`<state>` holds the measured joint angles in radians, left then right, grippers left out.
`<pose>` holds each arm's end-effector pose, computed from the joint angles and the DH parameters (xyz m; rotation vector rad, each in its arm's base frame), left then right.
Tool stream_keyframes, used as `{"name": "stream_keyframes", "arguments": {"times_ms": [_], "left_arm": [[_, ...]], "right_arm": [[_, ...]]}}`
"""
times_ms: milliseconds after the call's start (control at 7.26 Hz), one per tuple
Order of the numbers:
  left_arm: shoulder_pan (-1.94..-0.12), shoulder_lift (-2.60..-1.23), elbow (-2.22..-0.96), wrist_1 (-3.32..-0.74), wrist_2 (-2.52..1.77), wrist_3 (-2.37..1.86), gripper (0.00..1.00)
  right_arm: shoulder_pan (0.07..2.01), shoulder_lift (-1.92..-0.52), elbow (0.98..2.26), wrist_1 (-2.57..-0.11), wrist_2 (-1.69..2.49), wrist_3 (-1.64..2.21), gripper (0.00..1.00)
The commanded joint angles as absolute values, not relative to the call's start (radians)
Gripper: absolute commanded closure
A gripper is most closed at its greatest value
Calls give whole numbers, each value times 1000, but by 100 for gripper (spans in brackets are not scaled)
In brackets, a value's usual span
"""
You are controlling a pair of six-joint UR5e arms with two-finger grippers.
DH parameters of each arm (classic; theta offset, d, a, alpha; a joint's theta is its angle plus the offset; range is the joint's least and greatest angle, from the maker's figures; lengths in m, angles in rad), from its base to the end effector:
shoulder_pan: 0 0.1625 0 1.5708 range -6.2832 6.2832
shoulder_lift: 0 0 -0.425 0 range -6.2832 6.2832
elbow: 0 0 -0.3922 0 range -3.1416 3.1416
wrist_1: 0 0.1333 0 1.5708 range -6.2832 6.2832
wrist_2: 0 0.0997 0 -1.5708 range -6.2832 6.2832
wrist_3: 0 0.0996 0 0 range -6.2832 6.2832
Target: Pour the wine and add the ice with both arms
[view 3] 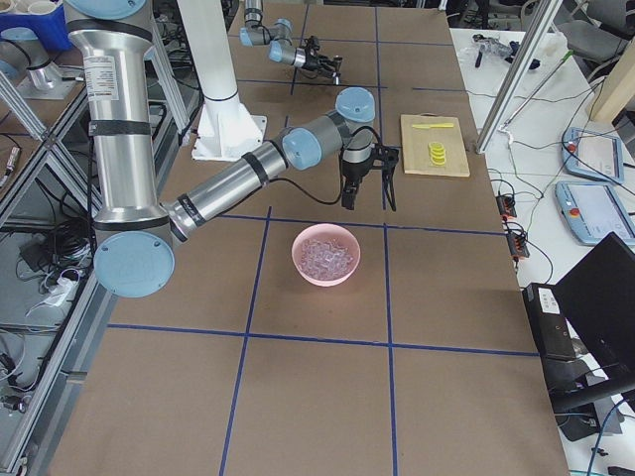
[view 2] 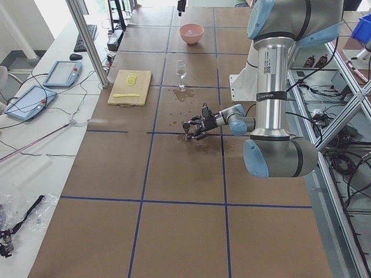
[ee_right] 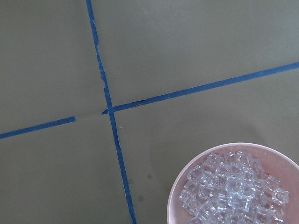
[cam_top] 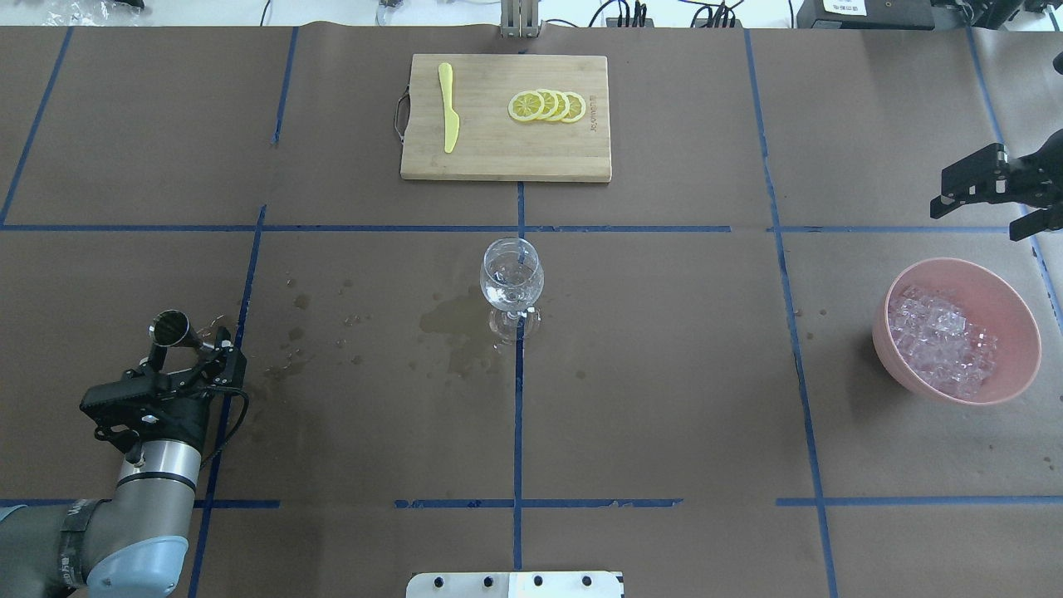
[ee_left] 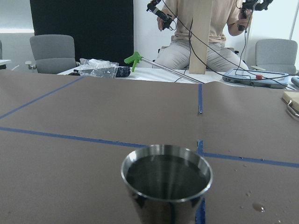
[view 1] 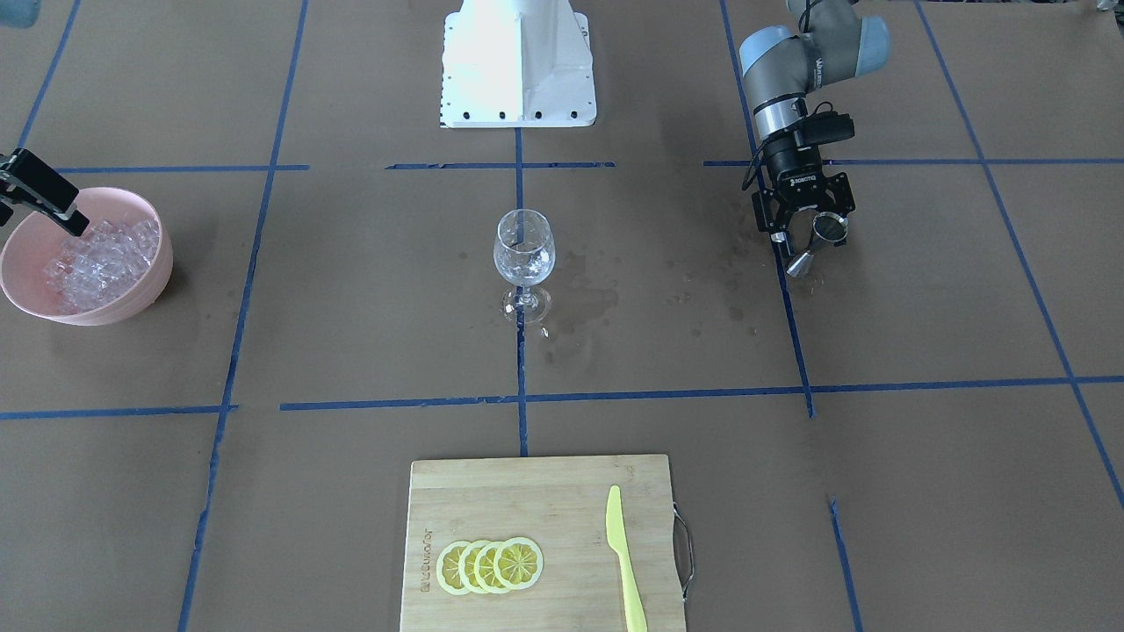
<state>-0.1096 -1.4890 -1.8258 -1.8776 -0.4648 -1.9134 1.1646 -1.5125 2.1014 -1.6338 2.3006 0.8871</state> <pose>0.4336 -0.2714 0.5120 1.0452 0.5628 -0.6640 -0.1260 -0.4622 0.3831 -0.0286 -0.8724 0.2583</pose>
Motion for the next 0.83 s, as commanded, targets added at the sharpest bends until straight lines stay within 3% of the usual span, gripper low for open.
{"name": "stream_keyframes", "arguments": {"times_ms": [0,275,551,688], "left_arm": [[-117,-1491,-1818,-1878,-465,-1917,22],[-117,-1493,-1816,-1879,-465,-1917,30],[-117,-1497,-1807,-1879,-466,-1917,54],[-117,-1499,-1807,-1879,-466,-1919,72]], "right_arm": [[1157,-1513,2105,-1634,2296,894,0],[1155,-1514,2105,-1634,2287,894,0],[1155,-1516,2105,-1632,2287,894,0],[1155,-1516,2105,-1634,2287,894,0]]}}
